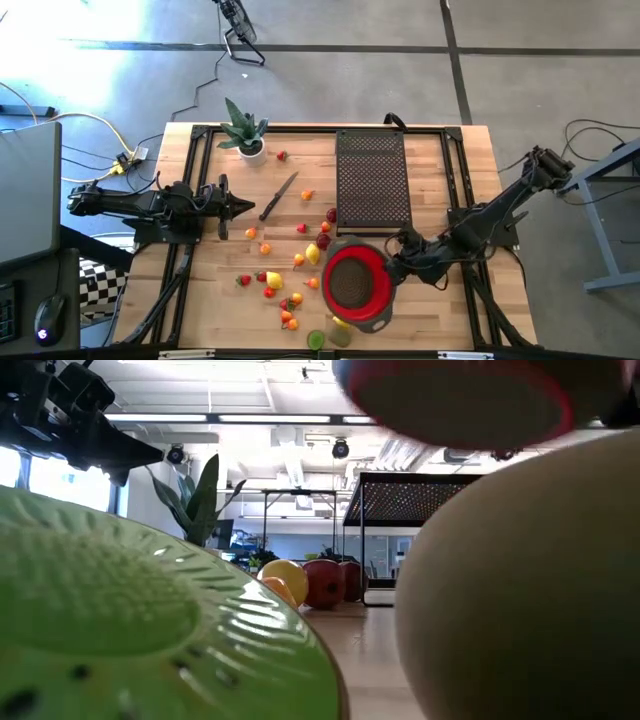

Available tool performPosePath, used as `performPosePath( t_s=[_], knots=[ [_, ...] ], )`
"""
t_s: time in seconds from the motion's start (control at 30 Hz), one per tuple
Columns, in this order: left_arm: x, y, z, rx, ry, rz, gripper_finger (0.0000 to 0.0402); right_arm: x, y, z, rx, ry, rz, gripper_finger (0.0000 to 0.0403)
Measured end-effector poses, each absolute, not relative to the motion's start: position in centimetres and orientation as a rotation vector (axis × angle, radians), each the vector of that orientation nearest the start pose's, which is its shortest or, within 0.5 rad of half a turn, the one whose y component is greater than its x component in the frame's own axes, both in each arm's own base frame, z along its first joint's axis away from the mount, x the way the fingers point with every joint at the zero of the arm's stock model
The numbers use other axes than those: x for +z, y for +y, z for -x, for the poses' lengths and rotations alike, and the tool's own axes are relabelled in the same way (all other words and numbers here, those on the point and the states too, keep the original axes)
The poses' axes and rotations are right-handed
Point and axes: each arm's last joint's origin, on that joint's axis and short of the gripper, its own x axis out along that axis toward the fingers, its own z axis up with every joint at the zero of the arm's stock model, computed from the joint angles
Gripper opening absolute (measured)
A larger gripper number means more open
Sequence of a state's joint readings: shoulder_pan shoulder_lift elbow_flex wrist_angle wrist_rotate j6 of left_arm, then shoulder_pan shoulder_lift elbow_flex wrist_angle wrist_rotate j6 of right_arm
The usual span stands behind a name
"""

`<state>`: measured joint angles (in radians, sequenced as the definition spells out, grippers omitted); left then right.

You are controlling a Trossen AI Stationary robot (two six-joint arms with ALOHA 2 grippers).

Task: Pick & Place Fruit
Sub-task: Put the red strainer bowl on the shelf

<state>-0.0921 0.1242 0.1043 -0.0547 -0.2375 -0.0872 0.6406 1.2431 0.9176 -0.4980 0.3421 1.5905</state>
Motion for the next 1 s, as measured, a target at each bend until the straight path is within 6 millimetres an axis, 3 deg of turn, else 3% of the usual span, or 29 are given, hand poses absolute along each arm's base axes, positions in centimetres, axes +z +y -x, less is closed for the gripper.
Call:
performPosePath(
  t_s=[0.23,0.6,0.8,1.0],
  knots=[
    [18.4,-0.2,-10.0,0.148,0.067,0.075,0.0006,31.3,12.6,-22.1,-0.28,0.66,-1.046,0.0015],
    [18.4,-0.2,-10.0,0.148,0.067,0.075,0.0006,38.9,6.6,-21.3,-0.431,0.721,-0.893,0.0015],
    [18.4,-0.2,-10.0,0.148,0.067,0.075,0.0006,41.4,2.1,-20.9,-0.465,0.728,-0.903,0.0015],
    [18.4,-0.2,-10.0,0.148,0.067,0.075,0.0006,42.4,-3.1,-20.7,-0.47,0.714,-0.948,0.0015]
  ],
)
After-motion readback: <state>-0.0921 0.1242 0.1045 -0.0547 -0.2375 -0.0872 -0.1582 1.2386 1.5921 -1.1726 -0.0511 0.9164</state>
